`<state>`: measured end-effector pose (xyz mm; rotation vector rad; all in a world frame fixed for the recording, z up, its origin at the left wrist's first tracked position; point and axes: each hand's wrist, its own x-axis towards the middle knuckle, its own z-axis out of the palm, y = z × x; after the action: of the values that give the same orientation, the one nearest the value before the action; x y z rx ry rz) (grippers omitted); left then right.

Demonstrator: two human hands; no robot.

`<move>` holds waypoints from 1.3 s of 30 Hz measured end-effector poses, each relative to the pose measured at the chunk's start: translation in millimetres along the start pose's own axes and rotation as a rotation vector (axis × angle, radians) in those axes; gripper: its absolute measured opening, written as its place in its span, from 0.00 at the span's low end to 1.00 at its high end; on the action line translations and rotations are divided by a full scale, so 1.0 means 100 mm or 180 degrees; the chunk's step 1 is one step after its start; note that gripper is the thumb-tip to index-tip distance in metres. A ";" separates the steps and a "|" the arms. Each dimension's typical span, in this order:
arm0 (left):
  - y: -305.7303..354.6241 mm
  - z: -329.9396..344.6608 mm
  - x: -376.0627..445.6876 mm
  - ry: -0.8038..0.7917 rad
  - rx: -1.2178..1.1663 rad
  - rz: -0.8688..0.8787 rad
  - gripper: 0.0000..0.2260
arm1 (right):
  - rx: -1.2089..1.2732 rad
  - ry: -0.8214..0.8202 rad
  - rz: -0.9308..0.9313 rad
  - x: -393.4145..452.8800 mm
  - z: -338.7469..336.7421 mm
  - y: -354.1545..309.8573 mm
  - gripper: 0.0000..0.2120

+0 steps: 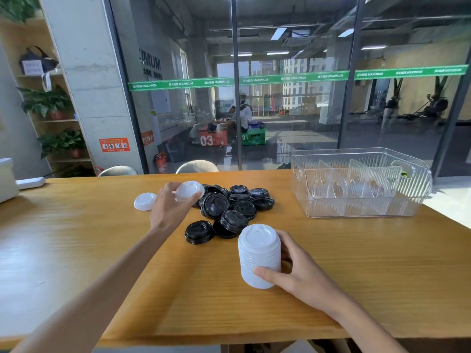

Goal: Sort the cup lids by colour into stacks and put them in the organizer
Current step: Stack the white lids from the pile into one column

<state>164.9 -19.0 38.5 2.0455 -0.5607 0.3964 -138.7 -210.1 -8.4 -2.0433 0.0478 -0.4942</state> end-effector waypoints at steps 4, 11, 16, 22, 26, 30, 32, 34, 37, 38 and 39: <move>0.45 -0.03 -0.52 -0.0210 -0.0594 0.0262 0.20 | 0.0001 0.0005 0.0029 -0.01 0.00 -0.01 0.35; 0.99 0.05 -1.42 -0.0576 -0.0934 0.0680 0.24 | 0.0064 0.0051 0.0106 -0.03 0.03 -0.05 0.34; 1.11 0.11 -1.67 -0.0585 -0.0917 0.0757 0.25 | 0.0093 0.0085 0.0167 -0.05 0.03 -0.11 0.30; 1.09 0.21 -1.71 -0.0586 -0.0755 0.0717 0.27 | 0.0087 0.0103 0.0216 -0.07 0.04 -0.17 0.29; 1.09 0.27 -1.71 -0.0551 -0.0666 0.0603 0.29 | 0.0083 0.0071 0.0249 -0.07 0.03 -0.19 0.31; 1.12 0.29 -1.71 -0.0447 -0.0420 0.0548 0.33 | 0.0062 0.0063 0.0270 -0.08 0.02 -0.18 0.31; 1.14 0.30 -1.72 -0.0426 -0.0332 0.0526 0.34 | 0.0034 0.0067 0.0265 -0.07 0.03 -0.17 0.32; 1.14 0.31 -1.73 -0.0448 -0.0299 0.0487 0.34 | 0.0003 0.0063 0.0263 -0.06 0.03 -0.15 0.32; 1.13 0.31 -1.73 -0.0545 -0.0312 0.0441 0.34 | -0.0011 0.0095 0.0249 -0.07 0.02 -0.15 0.32; 1.12 0.32 -1.73 -0.0598 -0.0346 0.0425 0.34 | -0.0015 0.0110 0.0243 -0.07 0.02 -0.15 0.32; 1.12 0.32 -1.72 -0.0650 -0.0392 0.0411 0.34 | -0.0015 0.0118 0.0245 -0.07 0.02 -0.15 0.32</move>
<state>-38.3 -57.4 18.5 1.9487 -0.8245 0.2232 -146.8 -198.7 1.4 -2.0289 0.1495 -0.4842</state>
